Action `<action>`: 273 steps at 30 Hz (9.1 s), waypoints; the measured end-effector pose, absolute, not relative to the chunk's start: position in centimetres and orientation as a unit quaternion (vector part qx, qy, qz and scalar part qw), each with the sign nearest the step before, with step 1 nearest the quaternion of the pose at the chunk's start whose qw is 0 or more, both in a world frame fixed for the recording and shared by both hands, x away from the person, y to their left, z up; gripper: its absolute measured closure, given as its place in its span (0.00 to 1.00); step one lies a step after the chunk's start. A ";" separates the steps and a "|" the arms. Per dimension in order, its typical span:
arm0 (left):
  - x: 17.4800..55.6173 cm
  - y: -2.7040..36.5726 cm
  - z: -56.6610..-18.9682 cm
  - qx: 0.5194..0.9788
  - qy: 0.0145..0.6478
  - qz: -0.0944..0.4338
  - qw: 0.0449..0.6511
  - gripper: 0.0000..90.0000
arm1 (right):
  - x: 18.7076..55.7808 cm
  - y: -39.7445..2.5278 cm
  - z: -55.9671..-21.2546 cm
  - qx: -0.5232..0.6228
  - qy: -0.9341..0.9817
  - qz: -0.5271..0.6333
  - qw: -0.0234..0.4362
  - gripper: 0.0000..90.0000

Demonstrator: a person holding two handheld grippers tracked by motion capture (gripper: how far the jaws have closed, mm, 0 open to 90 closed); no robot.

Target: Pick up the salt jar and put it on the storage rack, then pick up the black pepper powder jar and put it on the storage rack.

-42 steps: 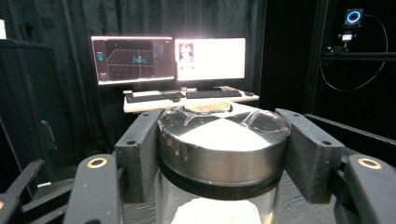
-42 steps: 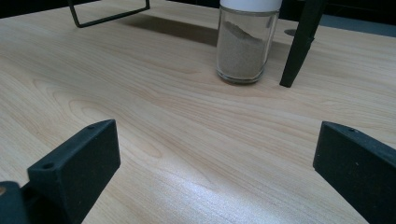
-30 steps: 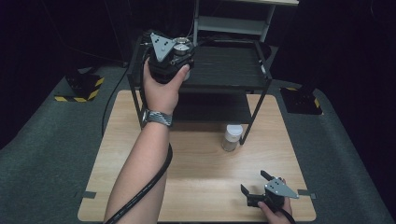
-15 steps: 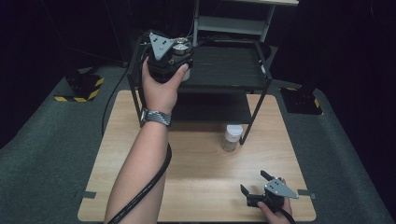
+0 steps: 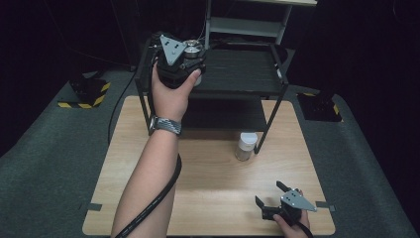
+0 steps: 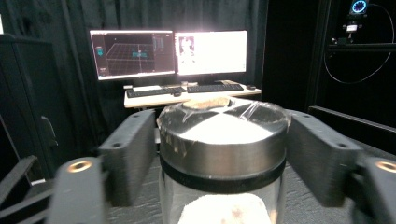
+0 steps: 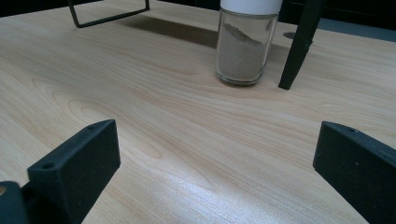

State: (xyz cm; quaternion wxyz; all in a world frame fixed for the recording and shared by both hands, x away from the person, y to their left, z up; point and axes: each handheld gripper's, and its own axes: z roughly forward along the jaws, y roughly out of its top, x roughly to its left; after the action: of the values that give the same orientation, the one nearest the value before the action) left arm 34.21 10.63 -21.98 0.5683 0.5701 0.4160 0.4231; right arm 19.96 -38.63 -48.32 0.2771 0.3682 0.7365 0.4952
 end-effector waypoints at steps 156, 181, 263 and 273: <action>19.4 19.6 -48.2 0.740 0.405 0.258 0.471 0.01 | 19.6 -38.0 -48.2 0.367 0.741 0.481 0.293 0.00; 19.1 20.2 -48.4 0.745 0.387 0.253 0.481 0.01 | 20.1 -37.3 -47.9 0.372 0.742 0.475 0.293 0.00; 18.8 21.6 -48.8 0.732 0.394 0.231 0.506 0.00 | 32.3 -30.8 -46.2 0.405 0.704 0.494 0.310 0.13; 18.8 21.7 -48.9 0.730 0.394 0.231 0.508 0.00 | 33.1 -30.2 -46.6 0.420 0.696 0.494 0.308 0.25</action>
State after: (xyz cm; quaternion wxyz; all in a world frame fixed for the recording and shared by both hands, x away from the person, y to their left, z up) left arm 18.77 21.71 -48.87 0.5083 0.7301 0.3942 0.2308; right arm 33.12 -30.19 -46.59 0.3083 0.4203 0.6956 0.4944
